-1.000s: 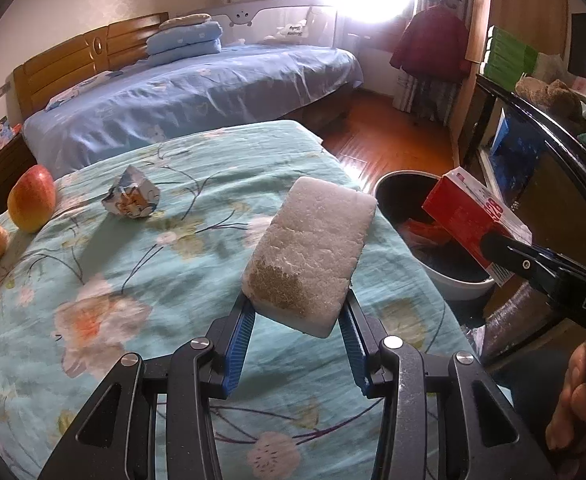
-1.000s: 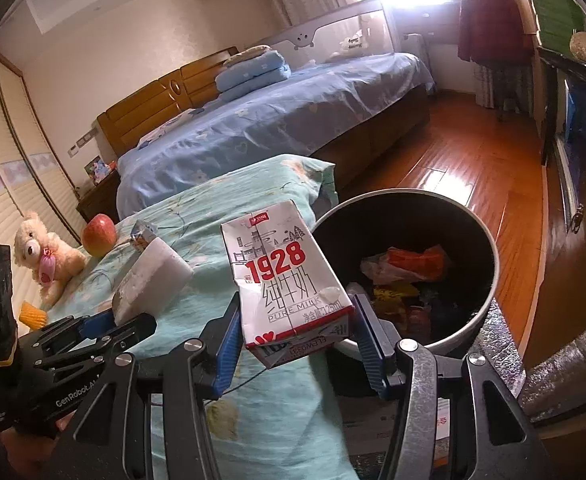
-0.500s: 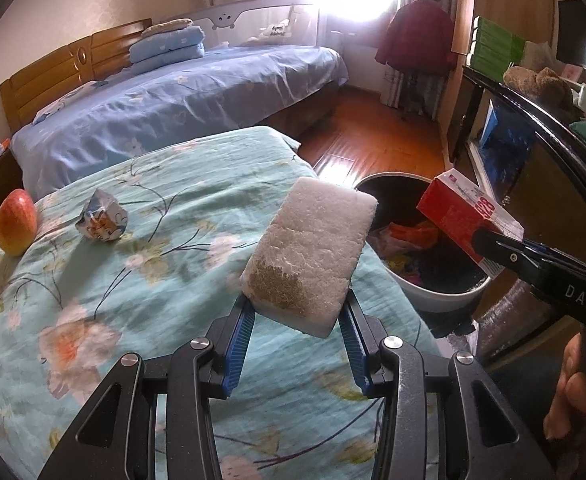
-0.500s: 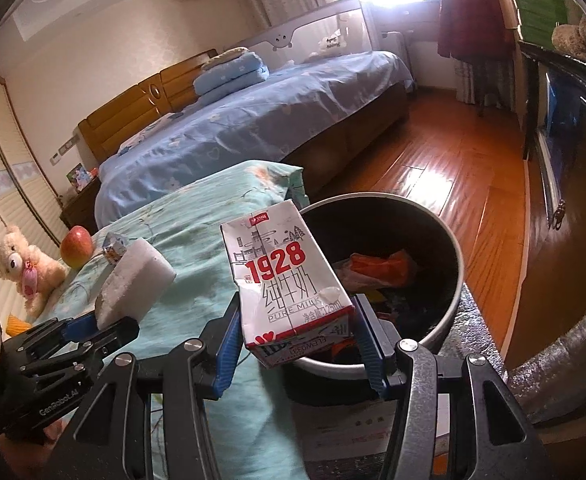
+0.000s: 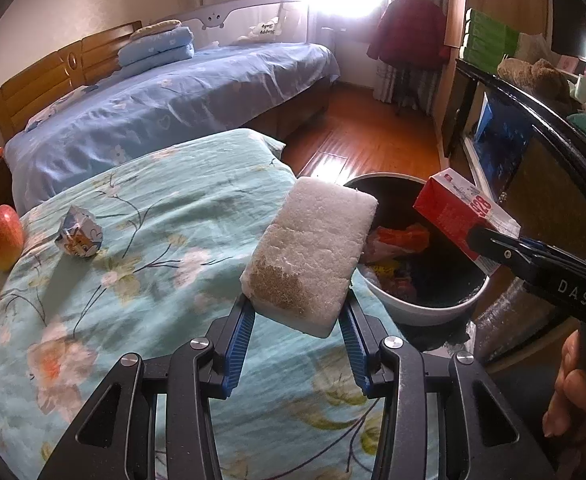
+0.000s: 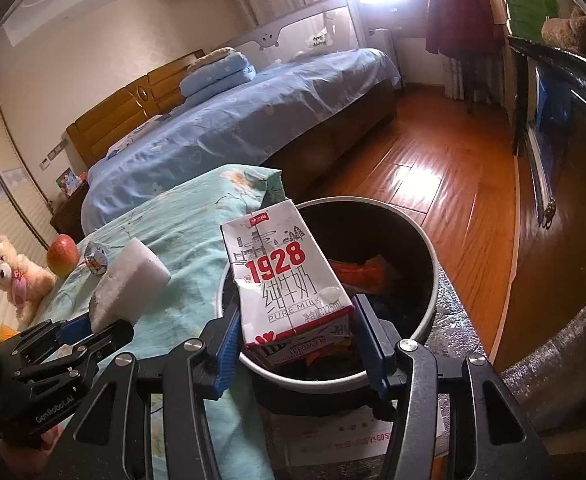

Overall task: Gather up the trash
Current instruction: 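Carry the white foam block and red-and-white milk carton over the trash bin, then hold the foam block and carton above the bin opening with both tools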

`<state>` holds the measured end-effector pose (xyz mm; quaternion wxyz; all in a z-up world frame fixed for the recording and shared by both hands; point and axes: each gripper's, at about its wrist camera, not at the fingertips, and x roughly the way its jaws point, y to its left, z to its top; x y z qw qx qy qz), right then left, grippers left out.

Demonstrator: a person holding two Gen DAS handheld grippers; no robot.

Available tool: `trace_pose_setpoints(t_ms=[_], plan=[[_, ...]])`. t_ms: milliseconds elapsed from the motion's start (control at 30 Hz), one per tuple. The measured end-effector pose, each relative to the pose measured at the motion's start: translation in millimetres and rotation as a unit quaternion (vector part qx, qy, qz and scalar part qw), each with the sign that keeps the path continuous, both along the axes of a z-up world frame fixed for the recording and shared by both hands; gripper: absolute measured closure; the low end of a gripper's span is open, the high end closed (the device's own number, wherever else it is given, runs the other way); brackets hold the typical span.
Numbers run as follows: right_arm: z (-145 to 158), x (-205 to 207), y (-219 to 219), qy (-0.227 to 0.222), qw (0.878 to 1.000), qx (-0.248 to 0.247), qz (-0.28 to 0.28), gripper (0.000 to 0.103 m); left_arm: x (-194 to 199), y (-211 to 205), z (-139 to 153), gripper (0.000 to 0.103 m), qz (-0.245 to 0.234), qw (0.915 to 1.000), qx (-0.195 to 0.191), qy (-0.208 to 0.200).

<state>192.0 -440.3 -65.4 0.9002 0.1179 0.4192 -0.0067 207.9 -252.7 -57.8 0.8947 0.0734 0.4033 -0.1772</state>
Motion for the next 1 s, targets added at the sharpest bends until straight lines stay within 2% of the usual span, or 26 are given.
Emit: trace_pose_setpoints(t_ms=[1000], plan=[[-9,16,-31,0.012,1.000,0.001,-0.022,0.050,29,-40,-8,0.061,-0.019,0.9997,0.012,0.005]])
